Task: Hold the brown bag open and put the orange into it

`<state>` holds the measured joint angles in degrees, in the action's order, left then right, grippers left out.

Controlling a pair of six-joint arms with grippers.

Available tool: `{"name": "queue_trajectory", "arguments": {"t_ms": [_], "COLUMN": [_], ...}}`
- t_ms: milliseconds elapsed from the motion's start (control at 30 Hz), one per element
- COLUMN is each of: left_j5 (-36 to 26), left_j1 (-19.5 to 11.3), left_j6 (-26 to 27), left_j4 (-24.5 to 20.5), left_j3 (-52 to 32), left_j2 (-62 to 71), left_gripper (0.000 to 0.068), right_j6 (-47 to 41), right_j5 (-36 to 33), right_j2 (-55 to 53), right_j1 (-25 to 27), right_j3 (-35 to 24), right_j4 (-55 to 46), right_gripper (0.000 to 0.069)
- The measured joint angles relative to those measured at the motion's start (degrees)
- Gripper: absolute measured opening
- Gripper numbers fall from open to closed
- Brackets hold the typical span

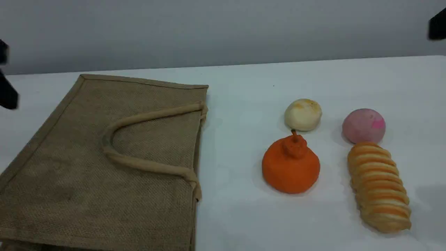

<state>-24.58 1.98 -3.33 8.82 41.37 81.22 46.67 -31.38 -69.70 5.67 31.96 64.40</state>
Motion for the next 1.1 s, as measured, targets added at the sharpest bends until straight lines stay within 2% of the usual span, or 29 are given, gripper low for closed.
{"name": "queue_trajectory", "arguments": {"t_ms": [100,367,500,700,933,1100], "left_j5": [2.99,2.37,2.03,-0.07,1.22,1.97], "left_j1": [0.00,0.00,0.00,0.00,0.07,2.25], "left_j6": [1.31,9.76,13.27,19.03,20.69,21.11], "left_j4": [2.74,12.73,17.68,24.07,24.93,24.52], "left_j3": [1.29,9.19,13.21,16.90,17.38,17.73], "left_j2": [4.61,16.50,21.95,28.48,32.43,33.71], "left_gripper": [0.0388,0.0388,0.0388,0.0388,0.0388,0.0388], "right_j6": [5.89,20.87,24.69,25.88,25.88,25.83], "right_j5": [0.46,-0.97,-1.59,-1.82,-1.84,-1.90], "right_j2": [-4.30,-11.30,-11.67,-11.67,-11.62,-11.62], "right_j1": [0.00,0.00,0.00,0.00,0.00,0.00], "right_j3": [0.00,0.00,0.00,0.00,0.00,0.49], "right_j4": [6.37,20.37,23.32,24.19,24.19,24.11], "right_gripper": [0.0472,0.0472,0.0472,0.0472,0.0472,0.0472]}}
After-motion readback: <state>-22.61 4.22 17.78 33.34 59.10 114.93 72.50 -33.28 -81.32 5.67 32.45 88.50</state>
